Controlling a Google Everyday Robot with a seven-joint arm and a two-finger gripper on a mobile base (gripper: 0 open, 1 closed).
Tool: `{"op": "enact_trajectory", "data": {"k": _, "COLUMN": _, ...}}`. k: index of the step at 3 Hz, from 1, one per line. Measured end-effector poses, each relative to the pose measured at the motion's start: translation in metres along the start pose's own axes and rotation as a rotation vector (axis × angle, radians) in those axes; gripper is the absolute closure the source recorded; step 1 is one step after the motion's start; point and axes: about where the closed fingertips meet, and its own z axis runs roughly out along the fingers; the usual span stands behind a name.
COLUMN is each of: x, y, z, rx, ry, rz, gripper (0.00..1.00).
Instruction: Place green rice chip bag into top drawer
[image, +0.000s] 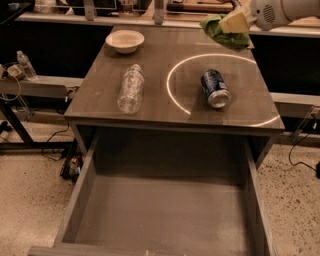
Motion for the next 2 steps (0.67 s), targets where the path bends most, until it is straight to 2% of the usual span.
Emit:
{"op": "enact_trajectory", "data": {"k": 1, "x": 0.002, "y": 0.044, "z": -0.023, "rx": -0.111, "ry": -0.024, "rz": -0.130, "gripper": 1.00}}
{"op": "enact_trajectory", "data": {"k": 2, "x": 0.010, "y": 0.084, "z": -0.077, "rx": -0.198, "ry": -0.078, "rz": -0.251, "gripper": 1.00}}
